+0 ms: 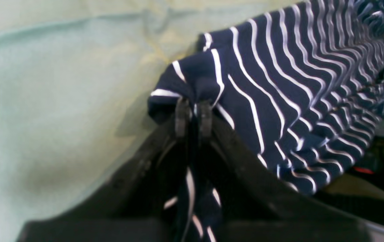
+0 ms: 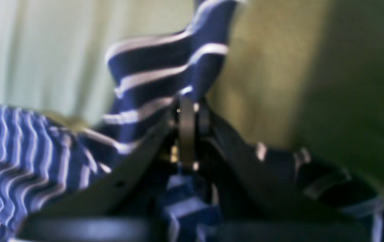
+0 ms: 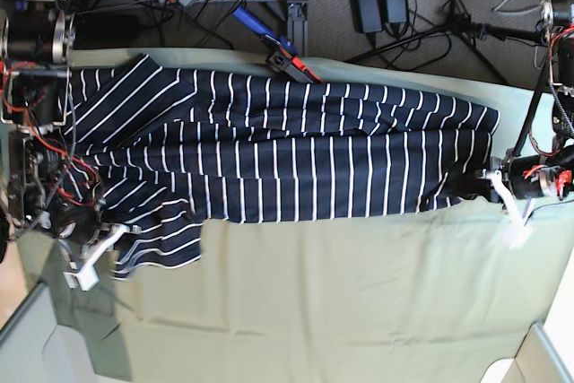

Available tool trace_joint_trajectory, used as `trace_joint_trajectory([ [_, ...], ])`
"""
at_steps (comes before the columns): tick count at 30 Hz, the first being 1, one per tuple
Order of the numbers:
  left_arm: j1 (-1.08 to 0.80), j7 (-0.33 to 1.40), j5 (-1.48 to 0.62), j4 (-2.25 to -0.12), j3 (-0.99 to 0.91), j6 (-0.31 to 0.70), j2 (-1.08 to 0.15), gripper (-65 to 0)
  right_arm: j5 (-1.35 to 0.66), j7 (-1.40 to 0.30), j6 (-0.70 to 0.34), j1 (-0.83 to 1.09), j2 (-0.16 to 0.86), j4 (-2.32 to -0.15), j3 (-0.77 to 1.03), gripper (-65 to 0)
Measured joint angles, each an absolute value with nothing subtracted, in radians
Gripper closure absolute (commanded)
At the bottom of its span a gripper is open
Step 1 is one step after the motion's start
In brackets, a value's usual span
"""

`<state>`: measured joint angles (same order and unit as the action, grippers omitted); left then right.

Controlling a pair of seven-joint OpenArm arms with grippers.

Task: Fold the T-shirt properly
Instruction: 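Fold the sleeve over the shirt body toward the left gripper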

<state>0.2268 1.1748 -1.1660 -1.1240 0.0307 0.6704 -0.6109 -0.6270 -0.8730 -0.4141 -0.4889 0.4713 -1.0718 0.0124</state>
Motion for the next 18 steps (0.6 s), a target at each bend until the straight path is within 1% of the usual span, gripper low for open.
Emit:
trace_joint_trajectory([
  [6, 0.227, 1.300, -1.259, -1.125, 0.031, 0.671, -0.617, 0.0, -0.645, -0.881, -0.414, -0.352, 0.544, -1.263, 0.028, 0.0],
  [9, 0.227, 1.322, -1.277, -1.125, 0.031, 0.671, -0.619, 0.0, -0.669, -0.900, -0.414, -0.290, 0.574, -1.341, 0.063, 0.0],
  [15, 0.225, 1.336, -1.285, -1.126, 0.031, 0.671, -0.670, 0.0, -0.727, -0.976, -0.415, -0.165, 0.595, -1.448, 0.200, 0.0],
  [18, 0.224, 1.341, -1.287, -1.126, 0.031, 0.671, -0.687, 0.0, -0.790, -1.009, -0.417, -0.125, 0.598, -1.472, 0.282, 0.0],
])
